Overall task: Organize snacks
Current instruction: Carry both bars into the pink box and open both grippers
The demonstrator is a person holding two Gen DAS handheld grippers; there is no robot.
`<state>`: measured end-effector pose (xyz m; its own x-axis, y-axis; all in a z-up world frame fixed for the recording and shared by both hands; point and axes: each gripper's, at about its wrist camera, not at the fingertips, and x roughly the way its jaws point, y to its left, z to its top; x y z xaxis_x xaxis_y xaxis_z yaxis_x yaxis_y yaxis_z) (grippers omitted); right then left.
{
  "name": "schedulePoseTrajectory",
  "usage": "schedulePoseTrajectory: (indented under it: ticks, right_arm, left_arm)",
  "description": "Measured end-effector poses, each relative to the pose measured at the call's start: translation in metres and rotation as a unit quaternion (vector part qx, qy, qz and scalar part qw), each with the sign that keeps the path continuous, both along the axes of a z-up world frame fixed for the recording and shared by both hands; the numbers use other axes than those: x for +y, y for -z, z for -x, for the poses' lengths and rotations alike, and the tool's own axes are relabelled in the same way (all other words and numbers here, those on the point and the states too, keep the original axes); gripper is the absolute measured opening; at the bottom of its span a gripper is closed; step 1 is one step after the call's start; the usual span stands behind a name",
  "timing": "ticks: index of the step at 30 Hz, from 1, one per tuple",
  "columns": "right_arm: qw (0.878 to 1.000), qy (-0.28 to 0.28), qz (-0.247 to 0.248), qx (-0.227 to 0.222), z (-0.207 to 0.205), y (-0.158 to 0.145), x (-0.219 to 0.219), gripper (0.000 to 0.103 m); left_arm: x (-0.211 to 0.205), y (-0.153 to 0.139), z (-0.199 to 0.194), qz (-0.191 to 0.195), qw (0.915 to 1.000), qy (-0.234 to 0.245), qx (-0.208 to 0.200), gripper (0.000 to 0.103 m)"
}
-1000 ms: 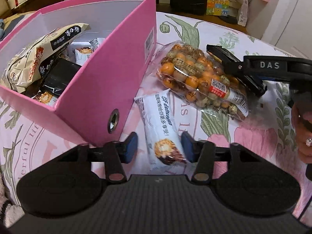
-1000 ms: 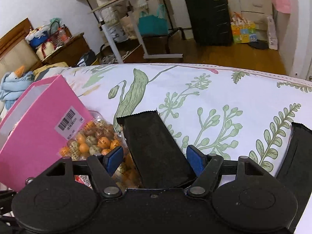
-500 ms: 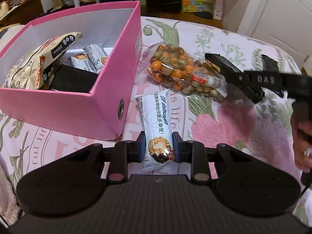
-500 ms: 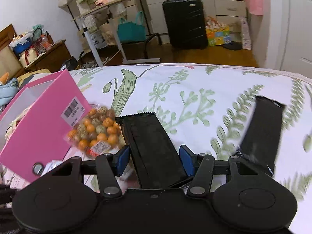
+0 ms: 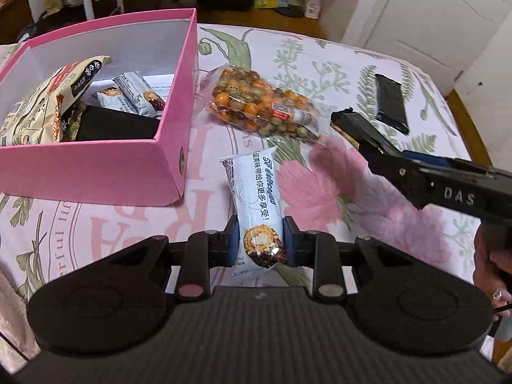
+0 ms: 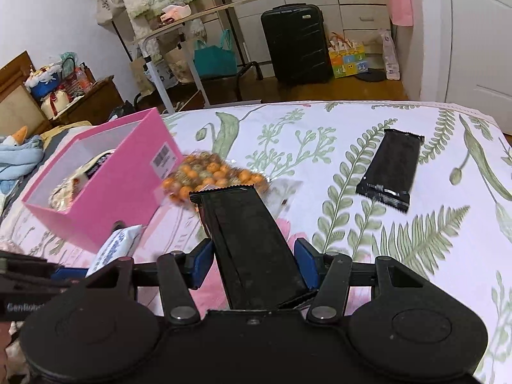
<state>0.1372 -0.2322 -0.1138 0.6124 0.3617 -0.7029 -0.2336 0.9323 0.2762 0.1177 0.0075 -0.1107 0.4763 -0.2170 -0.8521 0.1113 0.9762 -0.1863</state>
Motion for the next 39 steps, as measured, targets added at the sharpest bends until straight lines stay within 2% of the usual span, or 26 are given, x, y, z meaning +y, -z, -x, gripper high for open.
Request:
schedulePoseTrajectory:
  ticks: [7, 11, 15, 21, 26, 31, 39]
  right_arm:
    - [1.000, -0.021, -0.001, -0.007, 0.029, -0.027, 0.018, 0.061]
    - [0.999, -0.042, -0.001, -0.020, 0.039, -0.046, 0.033, 0.061]
    - [0.997, -0.063, -0.003, -0.041, 0.044, -0.064, 0.052, 0.061]
    - [0.994, -0.088, -0.015, -0.064, 0.038, -0.087, 0.091, 0.061]
    - [0.993, -0.095, -0.041, -0.061, 0.018, -0.096, 0.125, 0.061]
    - [0.992, -0.103, -0.053, -0.048, -0.014, -0.085, 0.165, 0.061]
    - [0.994, -0.094, -0.027, -0.040, -0.054, -0.058, 0.200, 0.061]
  left_arm:
    - [0.009, -0.025, 0.021, -0.003, 0.9996, 0.023, -0.016, 0.027]
    - [0.021, -0.043, 0.029, -0.001, 0.9994, 0.018, -0.028, 0.027]
    - [0.043, -0.063, 0.035, 0.005, 0.9990, 0.003, -0.045, 0.027]
    - [0.088, -0.088, 0.036, 0.010, 0.9956, -0.046, -0.080, 0.027]
    - [0.127, -0.102, 0.031, 0.013, 0.9917, -0.077, -0.103, 0.027]
    - [0.156, -0.101, 0.006, 0.019, 0.9890, -0.097, -0.110, 0.027]
    - [0.174, -0.065, -0.047, 0.022, 0.9896, -0.115, -0.083, 0.027]
